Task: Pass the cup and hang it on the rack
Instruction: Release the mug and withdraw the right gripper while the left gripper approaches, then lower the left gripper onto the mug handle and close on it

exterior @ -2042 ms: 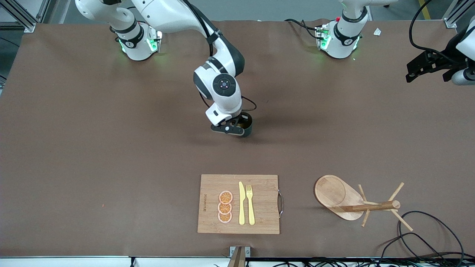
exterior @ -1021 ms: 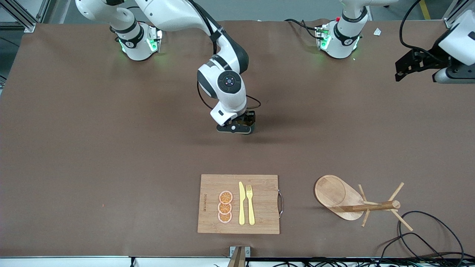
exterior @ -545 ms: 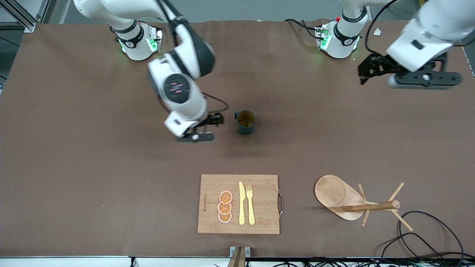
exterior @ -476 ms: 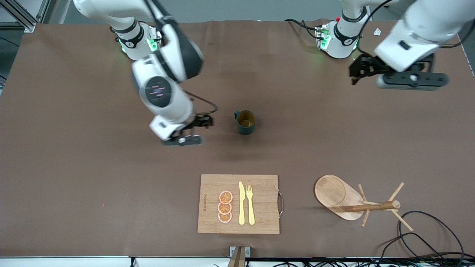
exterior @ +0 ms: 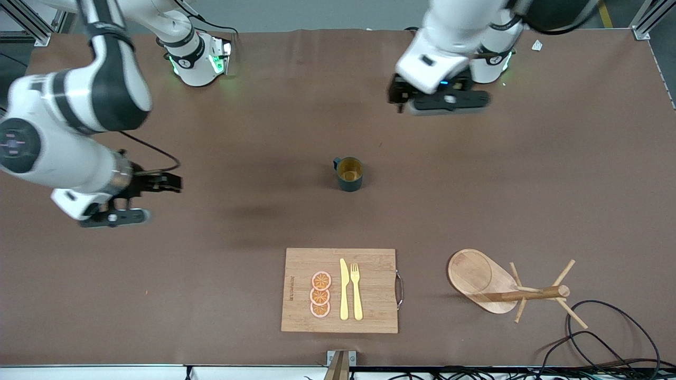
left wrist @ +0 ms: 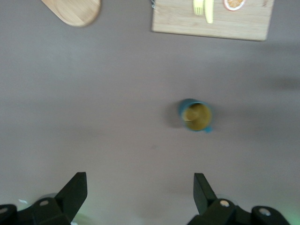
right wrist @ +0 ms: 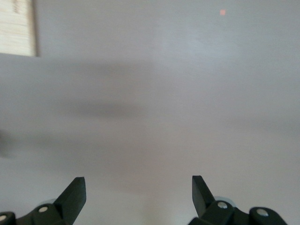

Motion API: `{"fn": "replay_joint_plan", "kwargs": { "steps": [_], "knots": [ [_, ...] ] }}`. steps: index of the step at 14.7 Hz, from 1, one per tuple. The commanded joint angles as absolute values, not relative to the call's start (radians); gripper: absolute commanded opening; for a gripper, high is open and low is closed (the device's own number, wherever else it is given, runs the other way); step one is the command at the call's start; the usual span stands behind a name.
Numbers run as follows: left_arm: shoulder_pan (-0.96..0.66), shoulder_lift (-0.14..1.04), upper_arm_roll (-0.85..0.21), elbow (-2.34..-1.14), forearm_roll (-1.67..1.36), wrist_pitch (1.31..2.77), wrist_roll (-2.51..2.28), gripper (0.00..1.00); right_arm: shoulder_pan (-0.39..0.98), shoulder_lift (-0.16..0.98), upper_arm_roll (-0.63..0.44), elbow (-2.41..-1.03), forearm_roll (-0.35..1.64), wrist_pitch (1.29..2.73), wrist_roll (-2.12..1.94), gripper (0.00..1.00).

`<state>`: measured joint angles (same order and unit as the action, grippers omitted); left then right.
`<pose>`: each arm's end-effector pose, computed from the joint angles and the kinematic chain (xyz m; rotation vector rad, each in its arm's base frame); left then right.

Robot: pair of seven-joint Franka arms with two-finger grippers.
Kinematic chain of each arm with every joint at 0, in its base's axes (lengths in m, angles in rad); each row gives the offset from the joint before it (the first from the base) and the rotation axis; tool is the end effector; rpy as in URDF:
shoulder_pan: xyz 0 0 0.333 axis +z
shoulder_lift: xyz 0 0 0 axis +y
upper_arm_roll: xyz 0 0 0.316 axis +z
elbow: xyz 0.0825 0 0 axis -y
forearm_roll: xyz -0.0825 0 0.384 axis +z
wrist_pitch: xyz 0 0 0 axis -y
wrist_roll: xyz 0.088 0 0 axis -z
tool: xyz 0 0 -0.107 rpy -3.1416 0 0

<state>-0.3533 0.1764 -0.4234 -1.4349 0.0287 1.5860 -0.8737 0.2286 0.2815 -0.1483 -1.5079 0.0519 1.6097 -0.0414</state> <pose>0.4493 -0.4057 0.5957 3.1147 0.1588 -0.0603 0.6235 0.0657 0.4915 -3.1174 -0.1829 0.2767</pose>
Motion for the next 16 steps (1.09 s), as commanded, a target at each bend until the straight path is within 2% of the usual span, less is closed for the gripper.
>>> {"fn": "replay_joint_plan", "kwargs": {
  "steps": [1,4,7,12,16],
  "knots": [
    [-0.49,0.254,-0.422,-1.405,0.092,1.669,-1.134,1.0,0.103,0.245,-0.124,-1.485,0.034,1.54,-0.187,1.0],
    [-0.625,0.345,-0.42,-1.405,0.211,1.674,-1.314,1.0,0.052,0.245,-0.123,-1.408,-0.035,1.458,-0.198,1.0],
    [-0.73,0.451,-0.42,-1.405,0.343,1.675,-1.478,1.0,0.018,0.245,-0.123,-1.378,-0.035,1.442,-0.196,1.0],
    [-0.821,0.584,-0.411,-1.404,0.478,1.775,-1.716,1.0,0.021,0.252,-0.121,-1.37,-0.041,1.443,-0.192,1.0],
    [-0.868,0.688,-0.411,-1.405,0.668,1.773,-2.078,1.0,0.018,0.258,-0.12,-1.316,-0.04,1.443,-0.19,1.0]
  ]
}}
